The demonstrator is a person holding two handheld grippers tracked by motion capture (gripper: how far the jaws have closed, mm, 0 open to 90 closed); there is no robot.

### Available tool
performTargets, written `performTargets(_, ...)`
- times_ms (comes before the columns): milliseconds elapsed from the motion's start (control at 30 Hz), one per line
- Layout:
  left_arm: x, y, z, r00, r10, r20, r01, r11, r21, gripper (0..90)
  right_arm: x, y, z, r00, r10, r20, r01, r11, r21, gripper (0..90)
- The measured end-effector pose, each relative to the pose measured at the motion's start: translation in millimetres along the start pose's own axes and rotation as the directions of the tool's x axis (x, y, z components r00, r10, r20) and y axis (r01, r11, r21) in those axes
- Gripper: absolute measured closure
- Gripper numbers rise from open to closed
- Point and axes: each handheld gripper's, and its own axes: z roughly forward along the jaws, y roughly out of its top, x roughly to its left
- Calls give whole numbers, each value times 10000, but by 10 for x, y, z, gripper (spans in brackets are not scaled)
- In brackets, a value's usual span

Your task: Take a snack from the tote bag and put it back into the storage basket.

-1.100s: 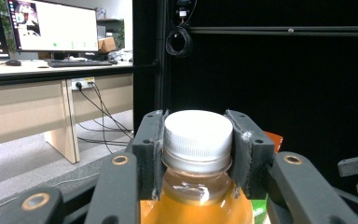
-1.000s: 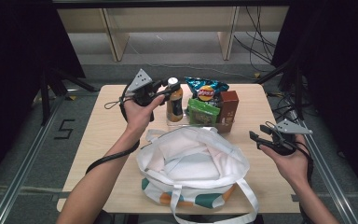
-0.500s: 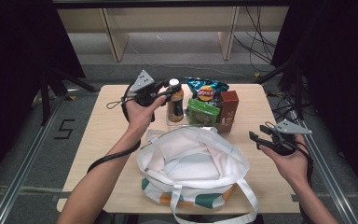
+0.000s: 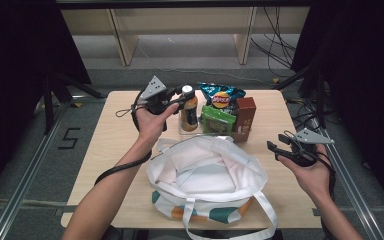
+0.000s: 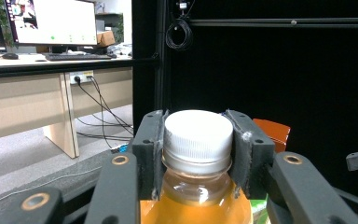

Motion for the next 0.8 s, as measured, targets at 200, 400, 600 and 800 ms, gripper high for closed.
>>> performTargets(200,9,-30,10,10000,32,-16,-32,10000,60,585,8,0,0,9999,101,-9,-101,9999,40,484)
performTargets(400,13,-53,11,10000,33,-35,-33,9999,128,585,9,-2,2,10000,73,-21,-73,9999,82,484)
performTargets(600,26,-77,10,10000,-24,-63,25,9999,146,585,4,-1,6,10000,-64,-19,64,10000,32,484)
performTargets(800,36,-106,2,10000,-23,-77,24,9997,236,585,-3,-12,24,9996,-281,78,282,9995,-159,484)
